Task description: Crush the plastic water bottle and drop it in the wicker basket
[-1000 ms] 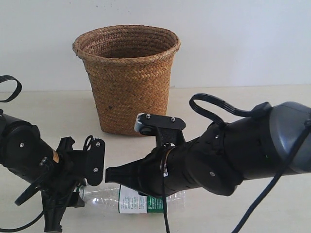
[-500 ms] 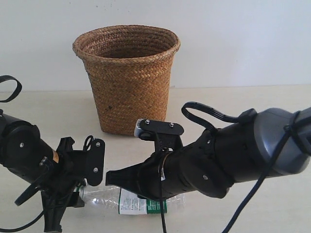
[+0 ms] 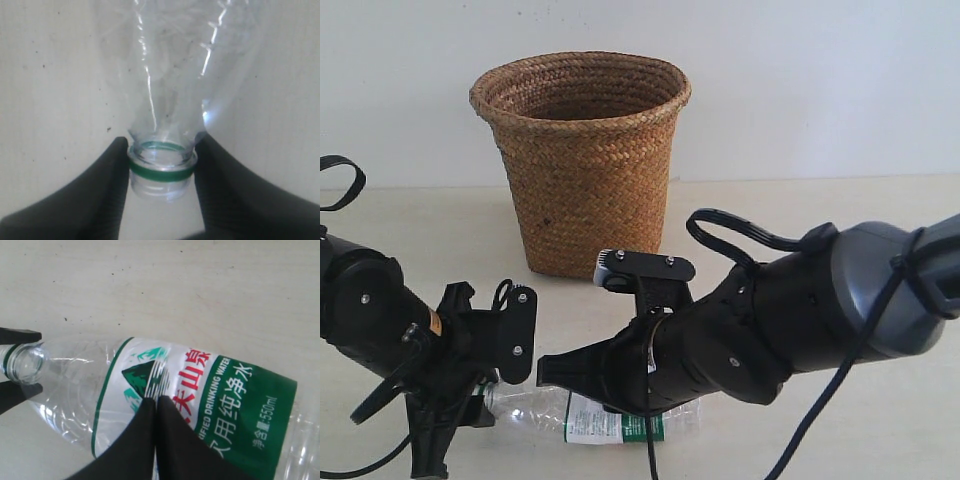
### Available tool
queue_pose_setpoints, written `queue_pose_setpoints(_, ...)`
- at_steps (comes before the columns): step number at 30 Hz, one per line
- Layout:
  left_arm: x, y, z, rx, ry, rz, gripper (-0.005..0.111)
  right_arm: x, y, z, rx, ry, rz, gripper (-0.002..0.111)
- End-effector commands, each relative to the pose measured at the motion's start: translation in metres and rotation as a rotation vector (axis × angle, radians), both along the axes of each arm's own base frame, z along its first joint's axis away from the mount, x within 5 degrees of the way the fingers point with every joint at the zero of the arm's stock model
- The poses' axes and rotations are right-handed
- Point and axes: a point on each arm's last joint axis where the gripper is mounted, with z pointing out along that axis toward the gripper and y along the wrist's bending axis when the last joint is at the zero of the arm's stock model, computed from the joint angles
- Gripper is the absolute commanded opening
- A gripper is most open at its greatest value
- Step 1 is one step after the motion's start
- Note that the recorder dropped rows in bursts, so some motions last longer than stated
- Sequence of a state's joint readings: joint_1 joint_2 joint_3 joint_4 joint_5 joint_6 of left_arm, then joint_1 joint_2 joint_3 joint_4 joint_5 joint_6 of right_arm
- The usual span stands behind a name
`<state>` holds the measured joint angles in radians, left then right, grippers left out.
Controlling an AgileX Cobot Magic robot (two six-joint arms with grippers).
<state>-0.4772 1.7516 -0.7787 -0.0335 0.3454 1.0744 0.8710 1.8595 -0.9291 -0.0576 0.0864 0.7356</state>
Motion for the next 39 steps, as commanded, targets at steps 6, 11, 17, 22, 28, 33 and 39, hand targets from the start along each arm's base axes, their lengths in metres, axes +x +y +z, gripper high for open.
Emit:
queue_pose_setpoints(6, 0.0, 0.0, 0.0, -0.001, 0.008, 0.009, 0.004, -0.011, -0.016, -0.03, -0.194, 0.156, -0.013, 0.0)
queue_pose_setpoints(11, 0.0, 0.0, 0.0, -0.001, 0.008, 0.009, 0.004, -0.012, -0.016, -0.042, -0.21, 0.193, -0.027, 0.0)
queue_pose_setpoints(17, 0.001, 0.0, 0.001, -0.006, -0.002, 0.009, 0.004, -0.012, -0.016, -0.044, -0.217, 0.198, -0.028, 0.0)
queue_pose_setpoints(22, 0.001, -0.001, 0.001, -0.008, -0.008, 0.009, 0.004, -0.016, -0.021, -0.054, -0.283, 0.247, -0.025, 0.0)
queue_pose_setpoints(28, 0.002, -0.001, 0.001, -0.011, -0.012, 0.009, 0.004, -0.017, -0.023, -0.061, -0.311, 0.266, -0.023, 0.0)
queue_pose_setpoints(33, 0.002, -0.001, 0.001, -0.011, -0.012, 0.009, 0.004, -0.015, -0.02, -0.06, -0.281, 0.248, -0.026, 0.0)
queue_pose_setpoints(39, 0.002, -0.001, 0.001, -0.011, -0.012, 0.009, 0.004, -0.019, -0.025, -0.062, -0.335, 0.284, -0.017, 0.0)
